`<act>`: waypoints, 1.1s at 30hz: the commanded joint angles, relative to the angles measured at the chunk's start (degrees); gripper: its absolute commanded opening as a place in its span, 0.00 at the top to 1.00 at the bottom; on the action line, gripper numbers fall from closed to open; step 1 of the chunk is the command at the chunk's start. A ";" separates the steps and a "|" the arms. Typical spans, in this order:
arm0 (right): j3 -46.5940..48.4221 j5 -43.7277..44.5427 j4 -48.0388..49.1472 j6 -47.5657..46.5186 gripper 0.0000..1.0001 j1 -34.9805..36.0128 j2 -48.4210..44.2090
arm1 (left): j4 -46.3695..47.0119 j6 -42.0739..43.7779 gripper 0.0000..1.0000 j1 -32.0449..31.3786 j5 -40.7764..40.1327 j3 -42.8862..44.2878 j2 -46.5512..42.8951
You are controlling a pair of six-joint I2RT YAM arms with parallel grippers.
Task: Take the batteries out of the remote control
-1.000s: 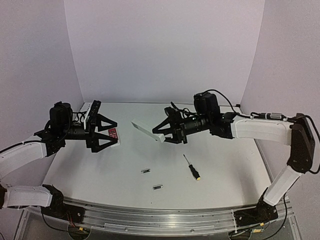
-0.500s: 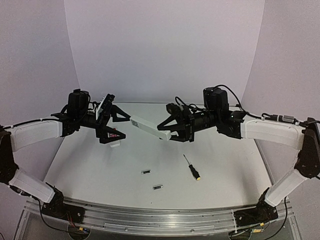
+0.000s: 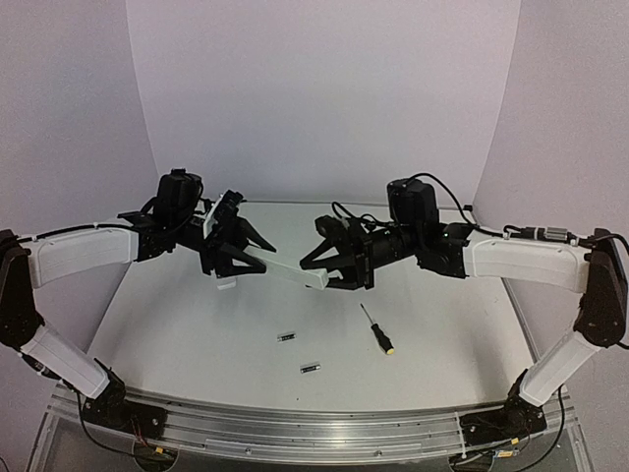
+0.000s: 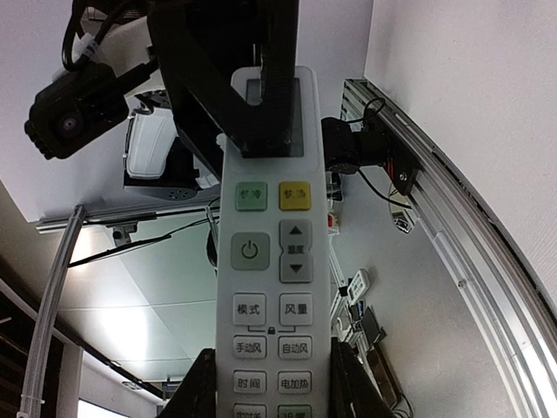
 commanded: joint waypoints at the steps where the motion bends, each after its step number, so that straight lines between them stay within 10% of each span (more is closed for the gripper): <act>1: 3.10 -0.32 3.65 0.80 1.00 0.15 0.13 | -6.06 6.28 0.69 -0.28 4.54 2.34 -0.39; 9: 3.87 0.29 3.49 -0.51 0.98 0.16 -0.04 | -10.16 6.07 1.00 -0.45 5.14 3.63 -0.59; 18: 1.70 8.90 -2.27 -12.46 0.22 -2.86 -5.61 | 8.96 -22.08 1.00 -0.46 -5.88 -2.89 -5.30; 24: -2.45 36.45 -22.08 -36.63 0.15 -3.66 -17.72 | 23.44 -50.09 1.00 -1.18 -21.22 -12.94 -8.16; 33: -8.20 32.00 -23.73 -40.77 0.14 -3.62 -20.81 | 28.02 -71.68 1.00 -3.54 -26.11 -22.26 -9.92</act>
